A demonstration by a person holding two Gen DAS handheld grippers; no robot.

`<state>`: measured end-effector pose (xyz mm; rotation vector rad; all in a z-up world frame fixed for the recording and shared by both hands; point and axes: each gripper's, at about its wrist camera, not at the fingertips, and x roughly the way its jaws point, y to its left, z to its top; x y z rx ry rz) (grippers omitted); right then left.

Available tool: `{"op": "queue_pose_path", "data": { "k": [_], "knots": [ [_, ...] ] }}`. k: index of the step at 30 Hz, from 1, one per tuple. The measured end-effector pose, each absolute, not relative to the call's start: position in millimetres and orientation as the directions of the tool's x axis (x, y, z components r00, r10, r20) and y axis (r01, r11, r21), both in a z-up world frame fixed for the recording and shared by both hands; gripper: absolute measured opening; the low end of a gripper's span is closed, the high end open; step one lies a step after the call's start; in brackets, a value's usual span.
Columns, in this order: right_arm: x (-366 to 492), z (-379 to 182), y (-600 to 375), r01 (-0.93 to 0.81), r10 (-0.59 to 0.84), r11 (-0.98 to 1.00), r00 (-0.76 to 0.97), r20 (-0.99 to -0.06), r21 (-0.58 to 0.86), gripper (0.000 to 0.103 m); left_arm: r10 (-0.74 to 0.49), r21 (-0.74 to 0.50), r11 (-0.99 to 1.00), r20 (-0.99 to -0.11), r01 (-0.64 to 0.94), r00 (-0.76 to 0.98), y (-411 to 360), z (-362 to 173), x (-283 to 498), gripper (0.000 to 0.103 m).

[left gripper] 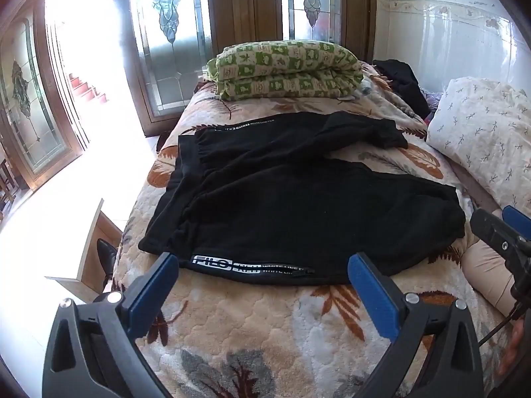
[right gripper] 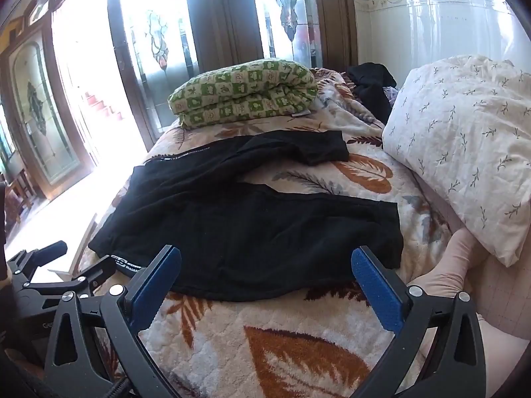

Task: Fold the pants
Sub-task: 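Move both grippers toward the black pants' waistband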

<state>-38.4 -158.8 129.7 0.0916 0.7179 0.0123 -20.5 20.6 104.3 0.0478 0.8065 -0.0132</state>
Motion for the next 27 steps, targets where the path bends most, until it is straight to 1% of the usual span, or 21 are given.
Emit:
{"op": "queue_pose_path", "data": {
  "k": [8,12,22,25,27],
  "knots": [
    [-37.7,122.1,-159.0,0.028,0.041,0.995,0.745,-0.666,0.093,0.103,0.008,0.021,1.0,-0.73,0.011,0.684,28.4,96.7,-13.9,0.103],
    [-37.9,114.6,-159.8,0.012,0.029,0.998,0.743,-0.668,0.057,0.103,0.01,0.022,1.0,-0.734,0.008,0.679,30.1,89.9,-8.4,0.103],
    [-15.8,106.5,-142.3,-0.013,0.022,1.0,0.73,-0.683,0.019,0.103,0.01,0.021,1.0,-0.729,0.008,0.684,34.1,82.3,15.8,0.103],
    [-6.6,106.5,-139.6,-0.019,0.033,0.999,0.733,-0.679,0.028,0.103,0.011,0.013,1.0,-0.734,-0.002,0.679,36.9,80.8,26.4,0.103],
    [-0.5,107.9,-137.5,-0.023,0.022,1.0,0.741,-0.671,0.008,0.103,0.011,0.006,1.0,-0.734,-0.009,0.679,39.1,80.1,31.2,0.103]
  ]
}}
